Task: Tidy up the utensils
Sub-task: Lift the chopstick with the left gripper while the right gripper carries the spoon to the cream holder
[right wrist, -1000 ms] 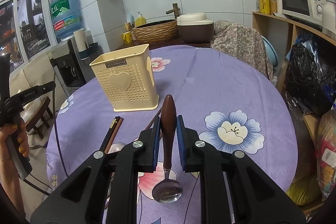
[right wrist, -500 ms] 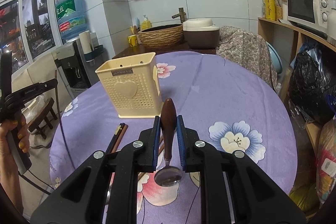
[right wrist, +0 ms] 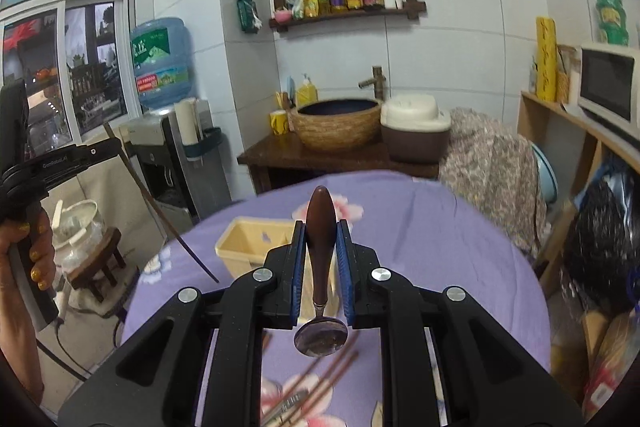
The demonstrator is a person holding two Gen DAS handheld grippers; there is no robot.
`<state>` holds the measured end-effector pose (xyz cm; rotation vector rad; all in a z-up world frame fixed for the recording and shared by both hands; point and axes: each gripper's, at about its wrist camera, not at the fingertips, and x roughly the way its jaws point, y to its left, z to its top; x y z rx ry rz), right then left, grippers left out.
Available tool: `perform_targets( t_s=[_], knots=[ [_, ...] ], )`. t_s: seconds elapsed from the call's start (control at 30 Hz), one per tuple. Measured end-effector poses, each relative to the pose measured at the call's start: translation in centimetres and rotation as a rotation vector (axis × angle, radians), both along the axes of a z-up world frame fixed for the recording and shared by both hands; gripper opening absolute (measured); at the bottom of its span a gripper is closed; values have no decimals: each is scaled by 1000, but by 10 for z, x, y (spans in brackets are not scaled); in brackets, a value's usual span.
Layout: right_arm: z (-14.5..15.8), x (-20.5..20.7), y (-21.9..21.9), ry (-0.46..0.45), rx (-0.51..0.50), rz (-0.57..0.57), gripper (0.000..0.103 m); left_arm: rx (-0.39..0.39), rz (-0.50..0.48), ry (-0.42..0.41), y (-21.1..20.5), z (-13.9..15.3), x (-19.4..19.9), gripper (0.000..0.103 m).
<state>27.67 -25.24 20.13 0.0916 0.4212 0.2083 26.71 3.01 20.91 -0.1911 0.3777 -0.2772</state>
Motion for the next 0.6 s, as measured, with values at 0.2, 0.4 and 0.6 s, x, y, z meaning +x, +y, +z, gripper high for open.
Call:
perform_targets(
  t_s=[0.2, 0.4, 0.6],
  knots=[
    [47, 40, 22, -55, -20, -14, 16, -1, -16, -45, -19, 40, 17, 8],
    [30, 75, 42, -33, -52, -28, 16, 16, 2, -50, -40, 30, 38, 8],
    [-29, 102, 51, 59, -50, -44, 16, 24, -3, 54, -51, -19, 58, 8]
  ],
)
